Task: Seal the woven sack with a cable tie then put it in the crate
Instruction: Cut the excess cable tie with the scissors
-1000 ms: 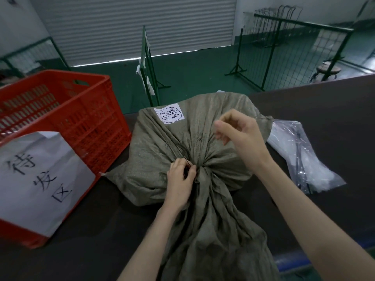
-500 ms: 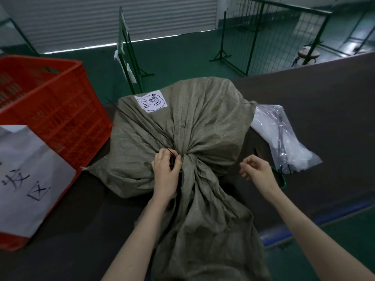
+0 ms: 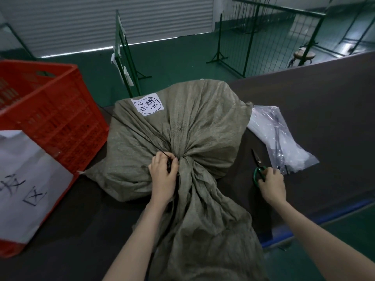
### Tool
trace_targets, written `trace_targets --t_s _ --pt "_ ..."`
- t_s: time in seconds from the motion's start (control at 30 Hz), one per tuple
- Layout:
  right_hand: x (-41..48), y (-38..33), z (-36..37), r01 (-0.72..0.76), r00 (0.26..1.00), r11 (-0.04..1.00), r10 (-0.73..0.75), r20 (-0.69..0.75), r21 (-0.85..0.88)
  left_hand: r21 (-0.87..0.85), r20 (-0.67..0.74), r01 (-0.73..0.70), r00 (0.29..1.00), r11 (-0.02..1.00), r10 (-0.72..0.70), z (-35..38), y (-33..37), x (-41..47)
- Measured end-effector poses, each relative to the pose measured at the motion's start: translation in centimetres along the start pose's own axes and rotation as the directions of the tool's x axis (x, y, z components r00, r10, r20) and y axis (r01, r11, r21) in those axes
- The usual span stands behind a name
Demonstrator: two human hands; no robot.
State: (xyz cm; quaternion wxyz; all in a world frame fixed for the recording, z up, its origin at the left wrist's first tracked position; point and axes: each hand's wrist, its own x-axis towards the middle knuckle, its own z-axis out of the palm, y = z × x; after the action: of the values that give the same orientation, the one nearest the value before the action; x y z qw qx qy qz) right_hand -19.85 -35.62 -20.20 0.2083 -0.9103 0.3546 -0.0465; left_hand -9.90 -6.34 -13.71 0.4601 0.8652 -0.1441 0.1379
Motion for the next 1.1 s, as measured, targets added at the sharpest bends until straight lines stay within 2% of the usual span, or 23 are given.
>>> trace_targets --t_s 0.1,0.33,0.47,0.67,0.8,0.93,1.1 --pt "-0.1 -0.2 0.3 0.035 0.999 0.987 -0.032 0.021 -0.158 0.006 0.004 0.002 1.0 1.0 -0.002 0.0 0.1 0.0" --pt "0.0 -0.4 0.2 -0.003 0.999 0.947 0.017 0.043 -0.321 0.014 0.016 -0.002 1.0 1.0 0.001 -0.1 0.3 0.0" --pt "0.1 -0.2 0.0 -0.012 0.996 0.958 0.039 0.085 -0.288 0.011 0.014 0.0 1.0 1.0 0.0 -0.1 0.3 -0.1" --pt "-0.8 -1.9 -0.4 -0.13 0.969 0.991 0.136 0.205 -0.042 0.013 0.018 0.014 1.0 1.0 -0.014 -0.2 0.4 -0.2" --pt "-1.5 -3.3 -0.2 -0.246 0.956 0.949 0.203 0.212 0.197 -0.021 0.019 0.023 1.0 1.0 -0.023 -0.6 0.9 -0.1" --pt "-2.4 -5.0 -0.5 -0.307 0.951 0.759 0.229 0.206 0.573 -0.094 -0.018 0.042 0.999 0.995 -0.044 -1.1 1.2 -0.3" --pt "-4.2 -8.4 -2.7 -0.226 0.974 0.405 0.083 0.211 0.886 -0.167 -0.066 0.096 0.992 0.981 -0.108 -1.7 1.5 -0.2"
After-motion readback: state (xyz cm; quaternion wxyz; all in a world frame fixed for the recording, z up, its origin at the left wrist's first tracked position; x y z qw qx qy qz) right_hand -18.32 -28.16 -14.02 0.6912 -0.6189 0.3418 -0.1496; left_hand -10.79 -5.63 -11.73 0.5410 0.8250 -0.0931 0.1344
